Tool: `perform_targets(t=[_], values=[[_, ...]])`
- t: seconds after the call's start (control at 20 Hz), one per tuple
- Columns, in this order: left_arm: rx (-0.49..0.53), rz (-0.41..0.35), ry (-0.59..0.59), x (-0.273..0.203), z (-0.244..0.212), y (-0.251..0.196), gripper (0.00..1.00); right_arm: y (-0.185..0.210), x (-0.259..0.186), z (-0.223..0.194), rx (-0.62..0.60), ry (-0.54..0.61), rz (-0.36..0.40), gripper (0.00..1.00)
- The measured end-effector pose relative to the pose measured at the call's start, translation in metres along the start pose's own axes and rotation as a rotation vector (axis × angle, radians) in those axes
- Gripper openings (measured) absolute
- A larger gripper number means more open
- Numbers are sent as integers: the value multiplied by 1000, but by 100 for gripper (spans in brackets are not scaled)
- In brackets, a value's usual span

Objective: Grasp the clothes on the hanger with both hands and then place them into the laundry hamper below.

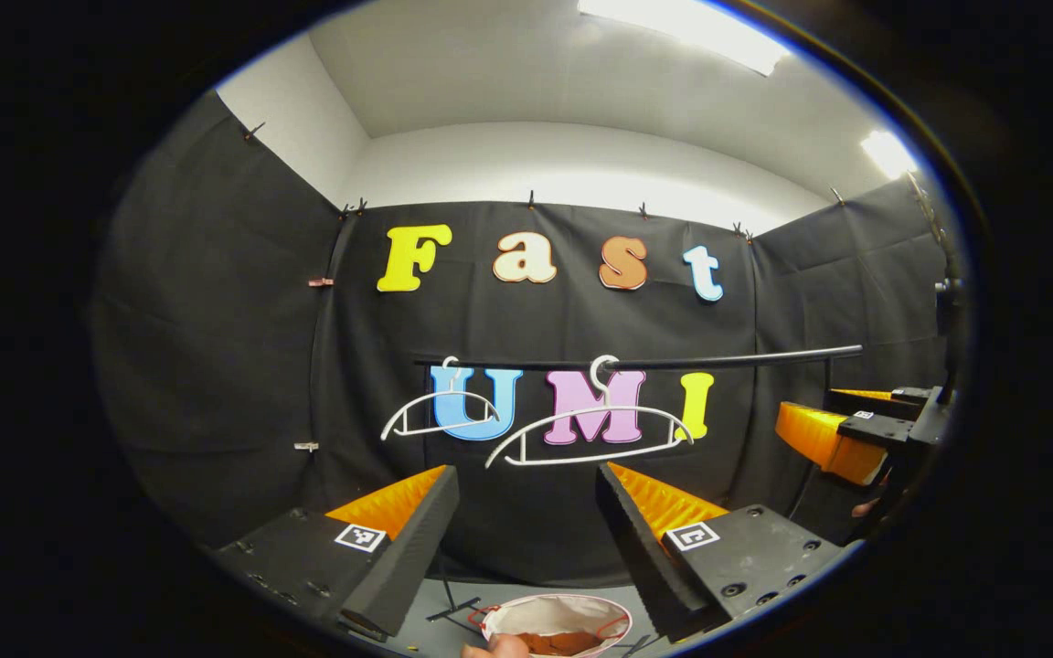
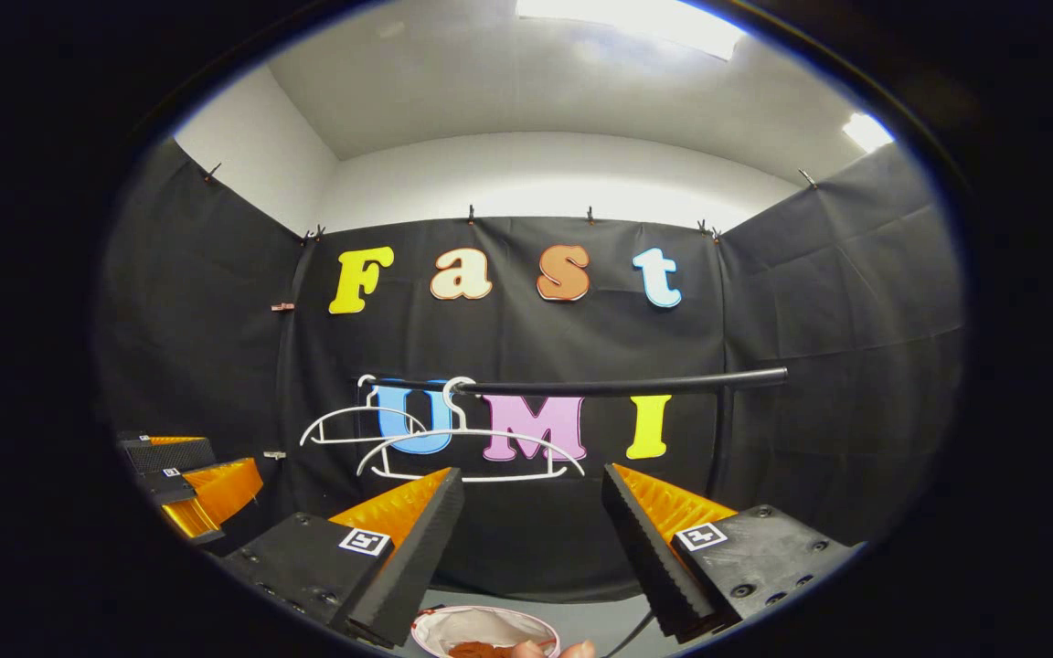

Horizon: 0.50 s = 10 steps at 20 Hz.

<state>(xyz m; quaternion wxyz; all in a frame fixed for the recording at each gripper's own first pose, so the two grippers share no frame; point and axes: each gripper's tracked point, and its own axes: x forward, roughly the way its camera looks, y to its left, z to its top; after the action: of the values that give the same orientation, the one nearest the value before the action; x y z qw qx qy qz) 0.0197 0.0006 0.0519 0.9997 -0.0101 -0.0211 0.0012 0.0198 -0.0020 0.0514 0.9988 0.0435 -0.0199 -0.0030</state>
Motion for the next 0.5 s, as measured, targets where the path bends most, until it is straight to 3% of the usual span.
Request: perform_targets(t=[0.5], values=[[17, -13, 7, 1, -3, -8, 95, -1, -1, -1, 4, 2, 2, 97]])
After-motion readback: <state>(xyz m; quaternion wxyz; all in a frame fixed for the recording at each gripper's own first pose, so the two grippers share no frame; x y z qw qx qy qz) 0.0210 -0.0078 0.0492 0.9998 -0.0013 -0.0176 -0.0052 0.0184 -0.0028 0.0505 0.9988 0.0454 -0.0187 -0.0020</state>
